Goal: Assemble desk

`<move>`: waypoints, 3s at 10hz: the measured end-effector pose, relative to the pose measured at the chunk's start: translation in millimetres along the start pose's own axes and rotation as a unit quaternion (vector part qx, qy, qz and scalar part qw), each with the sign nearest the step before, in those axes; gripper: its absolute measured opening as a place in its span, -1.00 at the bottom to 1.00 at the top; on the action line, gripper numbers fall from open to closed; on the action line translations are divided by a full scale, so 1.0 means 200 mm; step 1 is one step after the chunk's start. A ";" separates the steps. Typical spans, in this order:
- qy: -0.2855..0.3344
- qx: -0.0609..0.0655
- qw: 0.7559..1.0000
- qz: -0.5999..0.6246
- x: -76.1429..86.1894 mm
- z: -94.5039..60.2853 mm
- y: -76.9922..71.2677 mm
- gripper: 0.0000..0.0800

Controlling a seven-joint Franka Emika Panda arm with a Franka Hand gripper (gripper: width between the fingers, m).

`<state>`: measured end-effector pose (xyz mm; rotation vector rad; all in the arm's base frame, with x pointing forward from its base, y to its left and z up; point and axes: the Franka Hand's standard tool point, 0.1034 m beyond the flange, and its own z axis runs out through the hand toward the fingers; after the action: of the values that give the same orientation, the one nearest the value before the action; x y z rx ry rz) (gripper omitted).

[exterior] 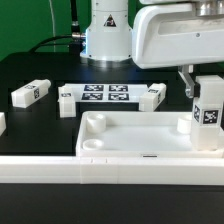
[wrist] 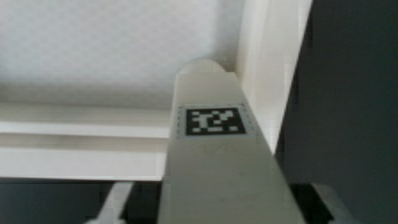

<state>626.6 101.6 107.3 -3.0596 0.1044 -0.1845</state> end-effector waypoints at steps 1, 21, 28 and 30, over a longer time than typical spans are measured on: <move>0.000 0.000 0.999 0.046 0.00 0.00 0.00 -0.28; -0.003 -0.001 0.992 0.123 -0.02 0.01 -0.03 0.62; -0.002 -0.010 0.984 -0.178 0.00 0.00 0.01 0.62; -0.002 -0.011 0.976 -0.218 0.00 0.00 0.01 0.62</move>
Offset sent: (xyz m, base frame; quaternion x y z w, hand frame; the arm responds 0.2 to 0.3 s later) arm -0.0069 0.0002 -0.0058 0.0015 -0.0019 0.2599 0.9656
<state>626.7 100.1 107.9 -3.0579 -0.5738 -0.1997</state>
